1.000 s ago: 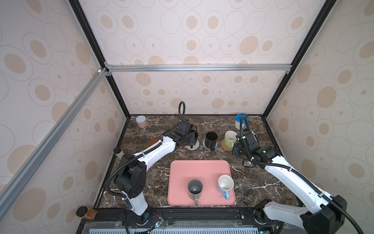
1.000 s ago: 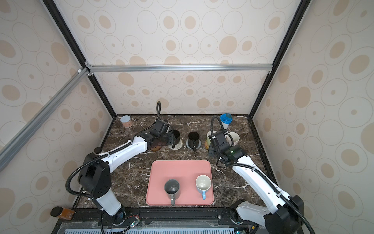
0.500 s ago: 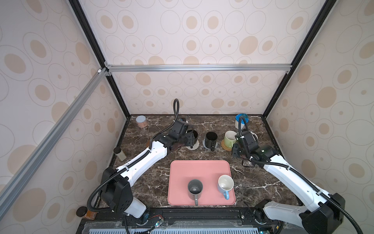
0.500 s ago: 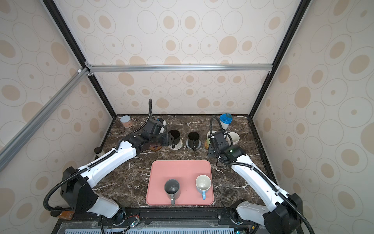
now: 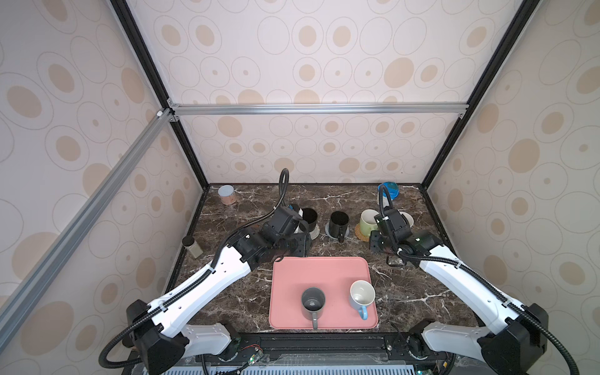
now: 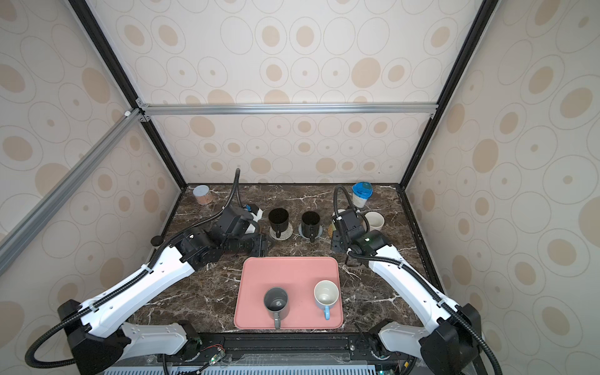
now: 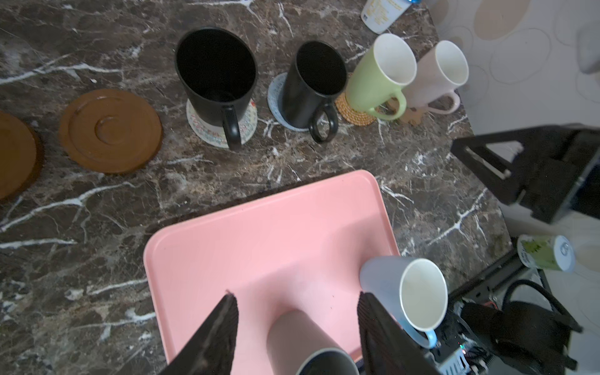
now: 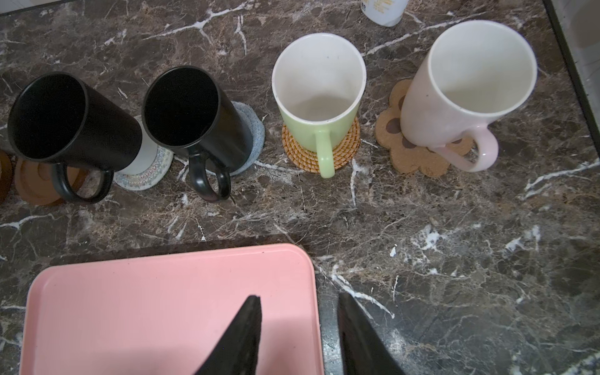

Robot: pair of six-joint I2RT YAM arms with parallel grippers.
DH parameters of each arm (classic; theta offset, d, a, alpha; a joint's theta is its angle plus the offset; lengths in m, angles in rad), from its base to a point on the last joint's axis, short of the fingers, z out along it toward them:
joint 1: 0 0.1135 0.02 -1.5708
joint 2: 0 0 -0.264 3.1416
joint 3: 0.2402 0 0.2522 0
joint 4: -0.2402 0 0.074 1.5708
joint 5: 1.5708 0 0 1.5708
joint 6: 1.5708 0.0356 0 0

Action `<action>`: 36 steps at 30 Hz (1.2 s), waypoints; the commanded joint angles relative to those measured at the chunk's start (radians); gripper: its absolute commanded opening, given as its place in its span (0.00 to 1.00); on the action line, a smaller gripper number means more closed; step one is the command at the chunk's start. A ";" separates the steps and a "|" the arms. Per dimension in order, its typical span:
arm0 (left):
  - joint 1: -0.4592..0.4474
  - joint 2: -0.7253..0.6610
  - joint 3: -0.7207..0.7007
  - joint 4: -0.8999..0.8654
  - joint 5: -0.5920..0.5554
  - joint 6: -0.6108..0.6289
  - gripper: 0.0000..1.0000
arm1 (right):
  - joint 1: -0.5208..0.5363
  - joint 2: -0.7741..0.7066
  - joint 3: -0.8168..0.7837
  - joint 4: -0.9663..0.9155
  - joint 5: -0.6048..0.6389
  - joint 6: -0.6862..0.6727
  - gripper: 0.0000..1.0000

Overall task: Place cups on coasters
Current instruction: Pick up the cup from the tray.

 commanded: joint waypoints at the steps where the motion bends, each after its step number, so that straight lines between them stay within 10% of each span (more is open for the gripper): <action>1: -0.064 -0.057 -0.019 -0.131 -0.039 -0.121 0.60 | -0.008 0.011 0.032 0.010 -0.002 -0.021 0.42; 14: -0.376 -0.119 -0.150 -0.176 0.040 -0.390 0.62 | -0.007 0.013 0.024 0.012 -0.028 -0.019 0.42; 36: -0.423 -0.090 -0.221 -0.080 0.128 -0.473 0.66 | -0.007 -0.021 -0.014 0.014 0.013 -0.031 0.43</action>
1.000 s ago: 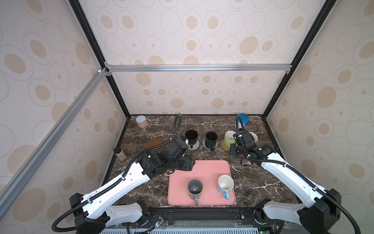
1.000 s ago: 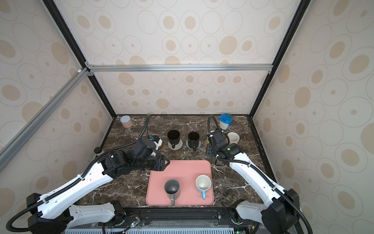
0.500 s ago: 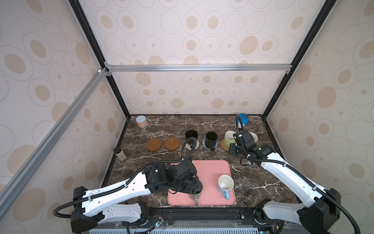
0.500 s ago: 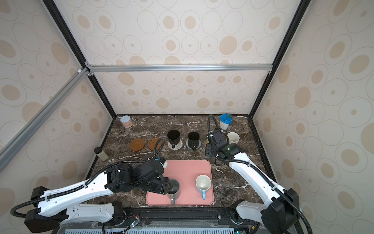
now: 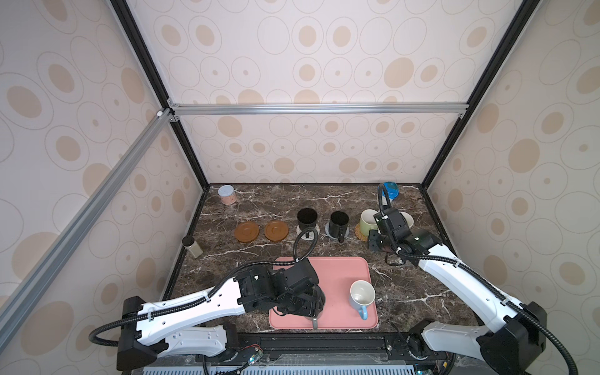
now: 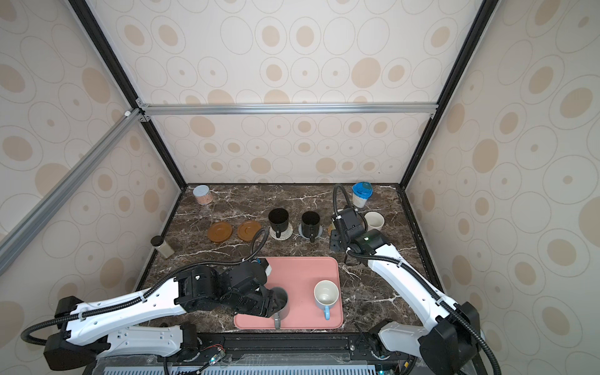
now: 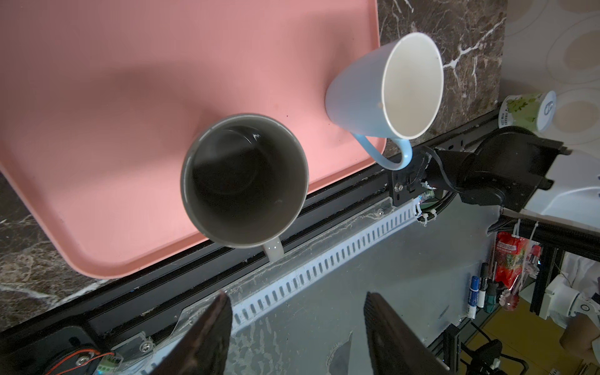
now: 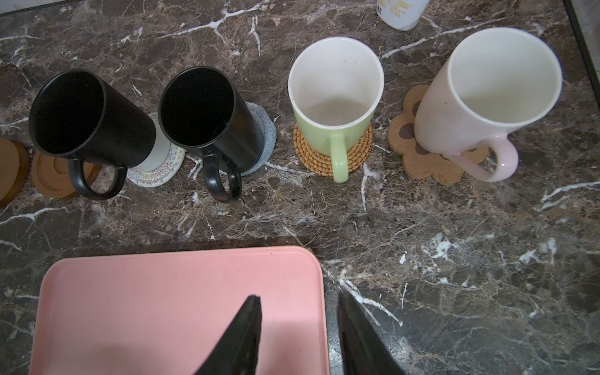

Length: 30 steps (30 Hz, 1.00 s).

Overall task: Place cups on coasters
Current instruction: Pick up the cup from the tray.

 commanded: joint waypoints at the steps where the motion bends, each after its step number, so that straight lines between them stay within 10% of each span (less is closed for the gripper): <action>1: -0.012 0.011 -0.006 0.019 0.009 -0.024 0.67 | -0.007 -0.033 -0.024 -0.005 0.036 -0.010 0.43; 30: -0.042 0.162 -0.111 0.086 0.032 -0.046 0.71 | -0.020 -0.011 -0.058 -0.010 0.038 0.001 0.43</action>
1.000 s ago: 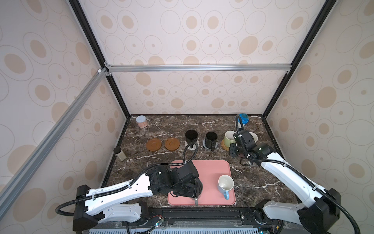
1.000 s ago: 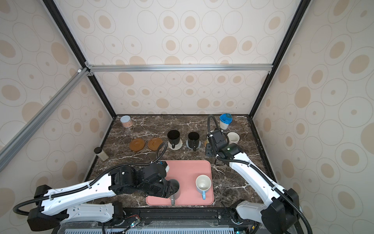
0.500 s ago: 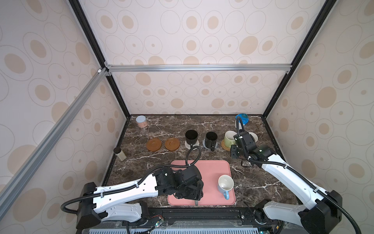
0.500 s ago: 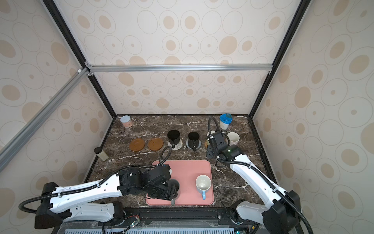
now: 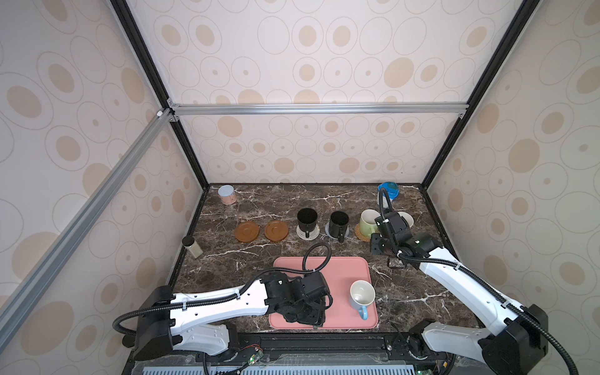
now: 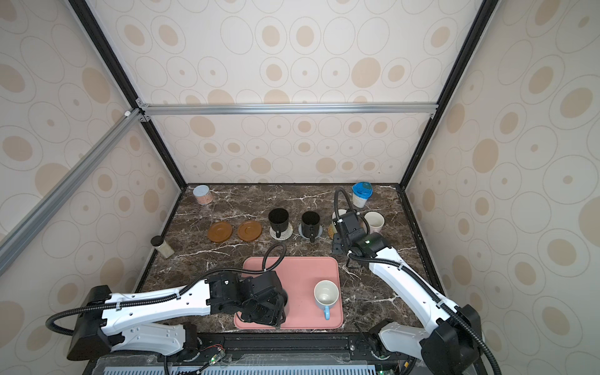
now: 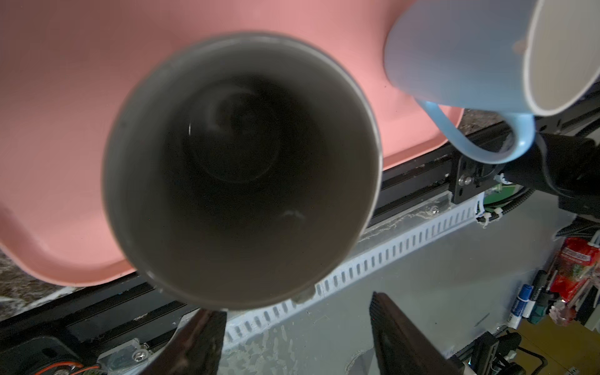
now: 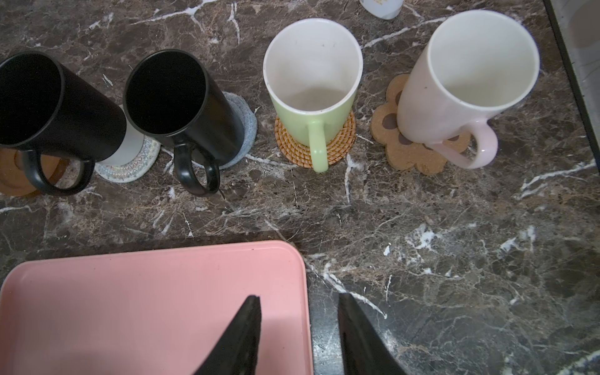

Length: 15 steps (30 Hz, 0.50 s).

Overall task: Place cups on coasters
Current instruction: Pick up the cup from the tray.

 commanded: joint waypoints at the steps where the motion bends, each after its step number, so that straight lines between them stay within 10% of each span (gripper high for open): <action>1: -0.012 0.020 -0.006 0.004 -0.028 -0.019 0.71 | -0.009 0.009 -0.009 -0.011 0.013 0.006 0.43; 15: -0.006 0.116 0.011 -0.029 -0.134 0.050 0.66 | -0.014 0.011 -0.016 -0.024 0.004 0.035 0.43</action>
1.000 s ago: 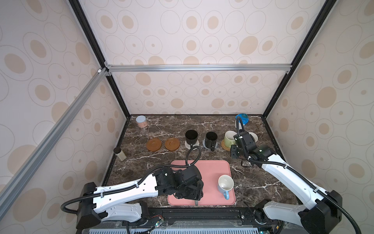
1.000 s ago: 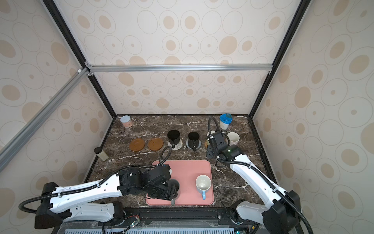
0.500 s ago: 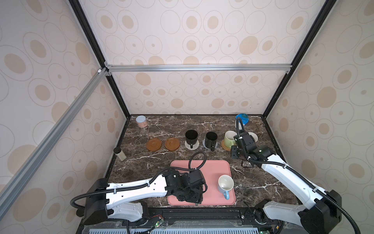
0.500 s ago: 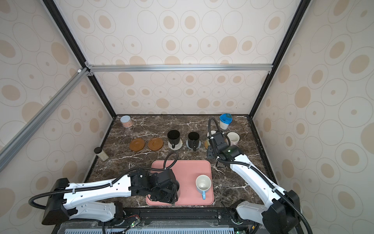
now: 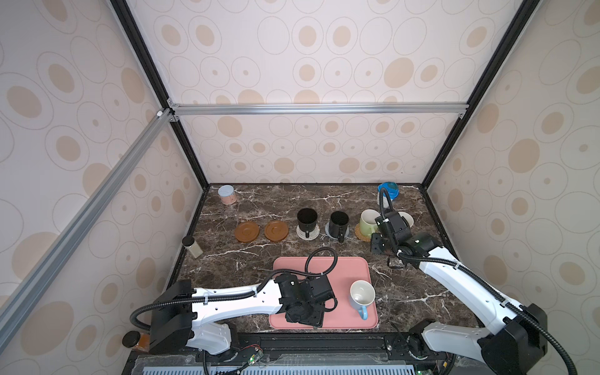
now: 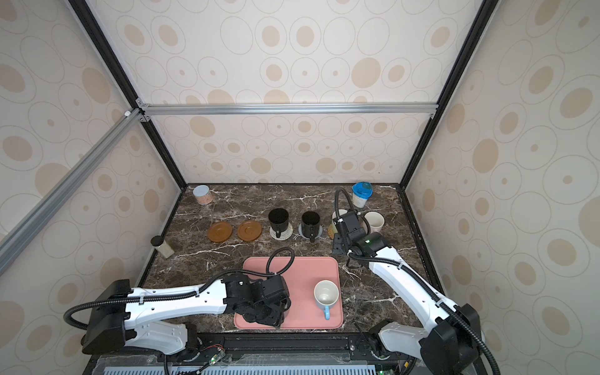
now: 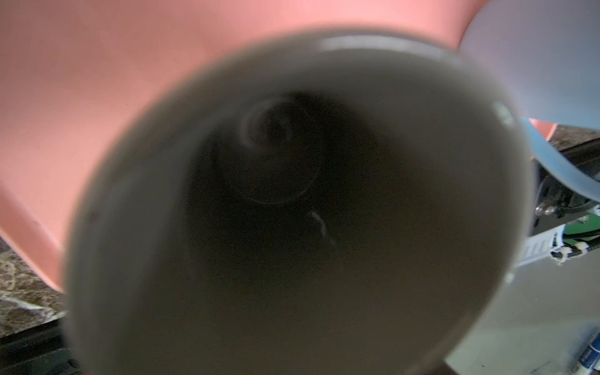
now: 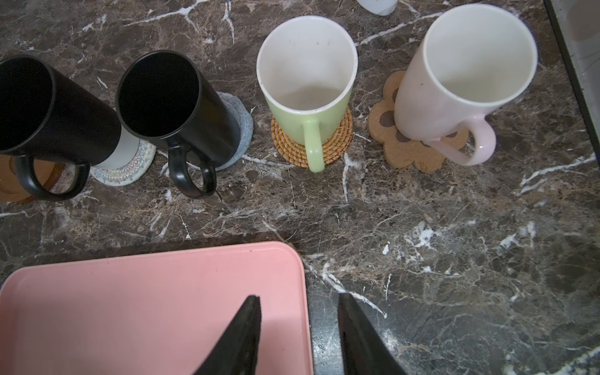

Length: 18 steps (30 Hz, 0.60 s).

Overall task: Place cups on coasters
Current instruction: Pick up the cup from the tray.

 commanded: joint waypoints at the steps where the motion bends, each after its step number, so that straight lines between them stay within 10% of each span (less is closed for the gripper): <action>1: 0.000 0.009 0.016 -0.033 -0.060 0.038 0.65 | -0.007 0.007 -0.014 -0.025 0.006 0.022 0.43; 18: 0.099 -0.012 -0.027 0.004 -0.122 0.165 0.43 | -0.005 0.010 0.002 -0.061 0.037 0.060 0.43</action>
